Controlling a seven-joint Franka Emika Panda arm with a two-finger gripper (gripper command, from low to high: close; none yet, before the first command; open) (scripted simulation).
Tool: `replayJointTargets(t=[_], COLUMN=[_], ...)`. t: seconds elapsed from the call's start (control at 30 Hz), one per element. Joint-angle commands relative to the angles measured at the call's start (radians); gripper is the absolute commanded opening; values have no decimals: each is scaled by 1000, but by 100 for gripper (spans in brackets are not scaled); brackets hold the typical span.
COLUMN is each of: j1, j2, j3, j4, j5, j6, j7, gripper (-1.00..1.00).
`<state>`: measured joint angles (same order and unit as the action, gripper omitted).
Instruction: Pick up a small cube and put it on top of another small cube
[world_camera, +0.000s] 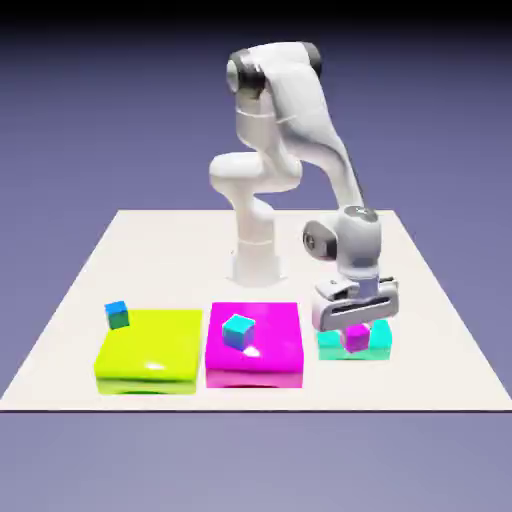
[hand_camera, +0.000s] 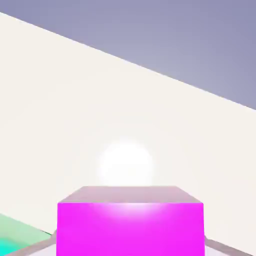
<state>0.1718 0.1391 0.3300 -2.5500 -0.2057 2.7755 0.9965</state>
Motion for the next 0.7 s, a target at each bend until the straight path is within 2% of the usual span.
replayJointTargets(t=[0.0,0.5,0.67], j1=[25,382,371], j2=[-36,-571,-426], j3=[2,35,51], j4=[-18,-280,-296], j5=[31,483,454], j6=[-17,-262,-103], j7=[-34,-538,-516], gripper=[-100,-100,-100])
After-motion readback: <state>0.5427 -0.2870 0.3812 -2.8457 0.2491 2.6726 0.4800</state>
